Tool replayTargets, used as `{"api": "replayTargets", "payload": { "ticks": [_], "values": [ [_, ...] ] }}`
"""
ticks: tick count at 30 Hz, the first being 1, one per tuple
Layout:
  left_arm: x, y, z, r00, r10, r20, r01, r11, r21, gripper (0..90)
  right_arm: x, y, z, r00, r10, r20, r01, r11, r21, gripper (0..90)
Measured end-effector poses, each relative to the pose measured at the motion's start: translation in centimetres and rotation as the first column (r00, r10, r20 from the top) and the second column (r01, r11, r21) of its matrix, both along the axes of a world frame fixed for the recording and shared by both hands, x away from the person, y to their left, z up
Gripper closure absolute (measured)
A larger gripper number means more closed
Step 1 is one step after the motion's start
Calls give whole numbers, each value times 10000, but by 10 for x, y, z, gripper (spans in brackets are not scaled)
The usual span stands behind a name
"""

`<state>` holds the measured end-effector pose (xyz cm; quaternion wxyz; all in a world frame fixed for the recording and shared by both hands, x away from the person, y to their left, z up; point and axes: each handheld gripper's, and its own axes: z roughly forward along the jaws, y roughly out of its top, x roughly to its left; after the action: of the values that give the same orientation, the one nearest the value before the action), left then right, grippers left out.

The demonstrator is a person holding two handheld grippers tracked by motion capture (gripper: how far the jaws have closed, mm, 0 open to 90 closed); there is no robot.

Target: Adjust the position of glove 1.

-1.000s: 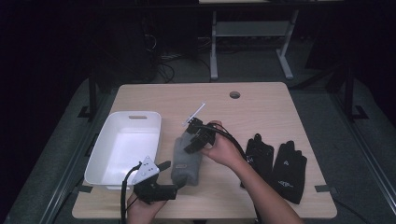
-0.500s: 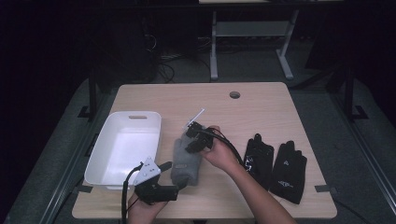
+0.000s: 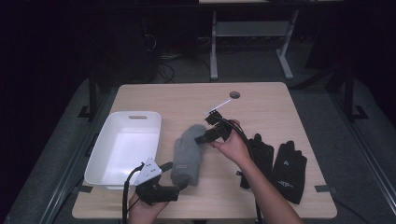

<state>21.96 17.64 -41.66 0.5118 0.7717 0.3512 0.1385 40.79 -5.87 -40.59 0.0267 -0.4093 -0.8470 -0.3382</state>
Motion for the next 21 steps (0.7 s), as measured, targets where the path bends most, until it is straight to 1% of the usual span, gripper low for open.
{"api": "replayTargets", "payload": {
  "ticks": [2, 4, 6, 9, 11, 13, 14, 19, 21],
  "values": [
    [0, 0, 0, 10000, -3, -3, 3, 10000, -5, 180, 6, -1, -5, 9992, -332, -211, 335, 9994, 118, 340],
    [0, 0, 0, 10000, -20, -14, 20, 10000, 2, 180, 11, -1, -10, 9976, -534, -443, 542, 9984, 171, 318],
    [0, 0, 0, 10000, -35, -29, 35, 10000, -5, 180, 16, 0, -16, 9958, -689, -603, 703, 9973, 224, 316],
    [0, 0, 0, 10000, -72, 34, 72, 10000, 9, 180, 21, 3, -24, 9907, -915, -1005, 959, 9946, 397, 295],
    [-1, -1, 0, 10000, -36, -5, 35, 9999, -100, 180, 25, 3, -30, 9867, -1041, -1252, 1118, 9921, 564, 295],
    [-1, -1, 1, 10000, -71, -17, 70, 10000, -40, 180, 28, 3, -34, 9825, -1092, -1511, 1236, 9884, 888, 293],
    [-1, -1, 1, 10000, -82, -37, 82, 10000, -30, 180, 30, 4, -37, 9803, -1090, -1650, 1262, 9872, 974, 287],
    [-1, -1, 0, 9999, -96, -37, 96, 10000, -8, 180, 33, 7, -48, 9713, -1086, -2116, 1360, 9835, 1194, 284],
    [-1, -1, 0, 9999, -99, -43, 99, 10000, -6, 180, 34, 8, -51, 9677, -1068, -2284, 1367, 9834, 1191, 302]
  ]
}}
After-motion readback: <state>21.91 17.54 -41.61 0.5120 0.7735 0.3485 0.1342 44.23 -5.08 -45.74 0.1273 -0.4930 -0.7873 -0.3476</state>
